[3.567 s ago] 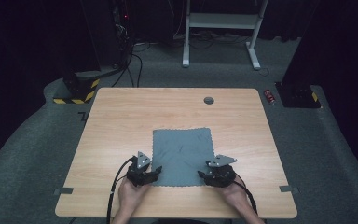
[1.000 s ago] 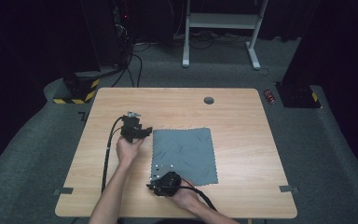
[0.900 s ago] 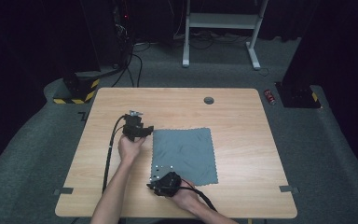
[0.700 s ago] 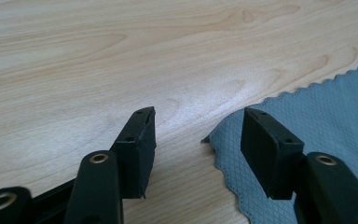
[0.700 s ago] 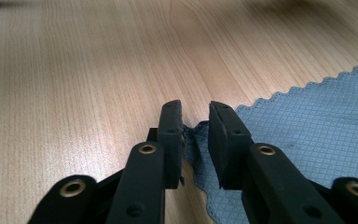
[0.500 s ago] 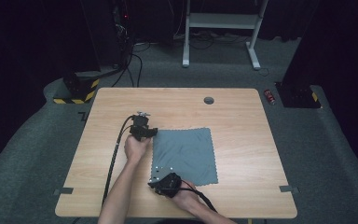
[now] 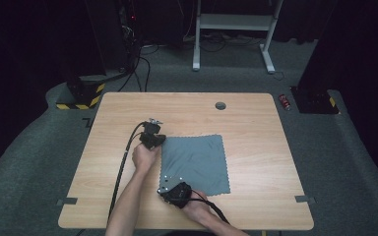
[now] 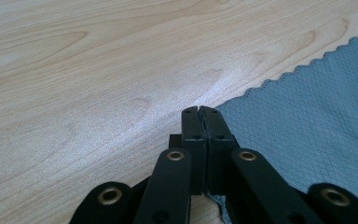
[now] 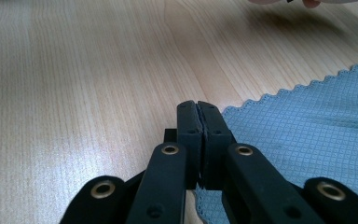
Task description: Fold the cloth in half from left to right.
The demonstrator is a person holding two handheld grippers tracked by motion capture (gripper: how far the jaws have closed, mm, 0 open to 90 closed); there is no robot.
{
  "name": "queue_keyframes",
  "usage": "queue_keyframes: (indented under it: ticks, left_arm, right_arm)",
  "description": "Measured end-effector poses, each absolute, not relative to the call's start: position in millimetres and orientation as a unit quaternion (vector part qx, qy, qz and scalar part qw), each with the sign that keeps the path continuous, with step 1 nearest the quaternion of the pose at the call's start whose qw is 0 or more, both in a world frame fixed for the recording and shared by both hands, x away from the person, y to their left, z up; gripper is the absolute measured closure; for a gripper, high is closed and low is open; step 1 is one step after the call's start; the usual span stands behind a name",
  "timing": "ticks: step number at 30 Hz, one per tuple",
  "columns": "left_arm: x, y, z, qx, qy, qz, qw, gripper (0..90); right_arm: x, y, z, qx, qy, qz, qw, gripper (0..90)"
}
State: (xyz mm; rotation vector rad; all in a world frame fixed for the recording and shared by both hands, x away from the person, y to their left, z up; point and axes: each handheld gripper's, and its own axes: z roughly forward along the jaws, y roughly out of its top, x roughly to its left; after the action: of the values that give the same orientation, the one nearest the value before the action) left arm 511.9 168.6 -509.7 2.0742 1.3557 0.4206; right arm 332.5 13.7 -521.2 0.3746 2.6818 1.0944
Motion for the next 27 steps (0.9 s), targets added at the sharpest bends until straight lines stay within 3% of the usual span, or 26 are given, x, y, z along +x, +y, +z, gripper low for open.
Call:
queue_keyframes:
  ticks: [27]
  left_arm:
    - [506.9,175.8,-481.7,0.775,0.501,0.152,0.355,89.7]
  right_arm:
    - [331.1,5.4,-512.2,0.132,0.903,0.399,0.089,89.9]
